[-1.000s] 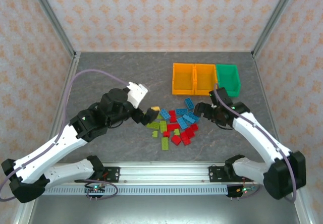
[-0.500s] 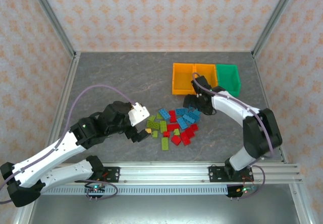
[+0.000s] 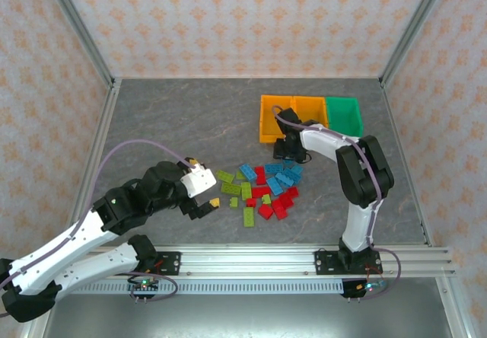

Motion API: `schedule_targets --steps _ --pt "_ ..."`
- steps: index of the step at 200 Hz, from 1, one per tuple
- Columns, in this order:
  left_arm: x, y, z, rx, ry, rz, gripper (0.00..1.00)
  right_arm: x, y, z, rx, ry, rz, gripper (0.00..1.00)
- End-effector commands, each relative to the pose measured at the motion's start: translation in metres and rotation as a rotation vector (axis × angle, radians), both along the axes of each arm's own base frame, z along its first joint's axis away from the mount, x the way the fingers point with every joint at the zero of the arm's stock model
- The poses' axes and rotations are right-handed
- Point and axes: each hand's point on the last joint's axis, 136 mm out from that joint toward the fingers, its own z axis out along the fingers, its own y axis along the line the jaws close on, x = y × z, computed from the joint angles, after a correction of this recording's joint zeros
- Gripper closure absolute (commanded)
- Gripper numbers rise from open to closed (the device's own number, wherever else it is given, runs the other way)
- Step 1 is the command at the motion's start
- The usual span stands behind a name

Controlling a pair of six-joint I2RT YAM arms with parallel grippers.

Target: Sort the legos into containers by color

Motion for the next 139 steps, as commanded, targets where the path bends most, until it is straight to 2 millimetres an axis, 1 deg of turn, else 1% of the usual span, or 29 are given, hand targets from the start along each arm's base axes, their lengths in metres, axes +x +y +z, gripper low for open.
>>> schedule_targets --steps 1,14,23,40,54,70,81,89,100,109,124,130,139 --pt "-0.004 0.000 -0.004 0.013 -0.009 -0.034 0.00 -0.002 0.003 0.006 0.011 -0.006 0.019 0.58" --pt "-0.004 0.000 -0.005 0.016 -0.009 -0.035 0.00 -0.003 0.003 0.011 0.019 -0.021 0.020 0.63" --pt "-0.004 0.000 -0.005 0.016 -0.008 -0.035 0.00 -0.004 0.002 0.018 0.022 -0.036 0.020 0.65" --pt "-0.004 0.000 -0.005 0.016 -0.008 -0.037 0.00 -0.007 0.001 0.038 0.044 -0.085 0.027 0.70" --pt "-0.004 0.000 -0.003 0.014 -0.013 -0.036 0.00 -0.011 -0.001 0.063 0.067 -0.152 0.024 0.71" --pt "-0.004 0.001 -0.002 0.009 -0.020 -0.033 0.00 -0.012 -0.010 0.102 0.089 -0.278 -0.005 0.72" --pt "-0.004 0.000 -0.001 0.004 -0.025 -0.035 0.00 -0.009 -0.026 0.131 0.073 -0.399 -0.059 0.73" --pt "-0.004 0.001 0.000 -0.001 -0.029 -0.034 0.00 -0.004 -0.045 0.150 0.042 -0.485 -0.124 0.73" --pt "-0.004 0.000 0.001 -0.007 -0.032 -0.035 0.00 0.005 -0.074 0.165 0.024 -0.551 -0.221 0.73" --pt "-0.004 0.000 0.002 -0.009 -0.034 -0.035 0.00 0.014 -0.098 0.169 0.029 -0.566 -0.298 0.73" --pt "-0.004 0.000 0.002 -0.012 -0.030 -0.035 0.00 0.034 -0.135 0.167 -0.003 -0.567 -0.393 0.73" --pt "-0.004 0.000 0.002 -0.012 -0.031 -0.033 0.00 0.043 -0.148 0.162 -0.027 -0.557 -0.421 0.73" --pt "-0.004 0.000 0.003 -0.013 -0.031 -0.030 0.00 0.057 -0.163 0.153 -0.040 -0.530 -0.449 0.74"
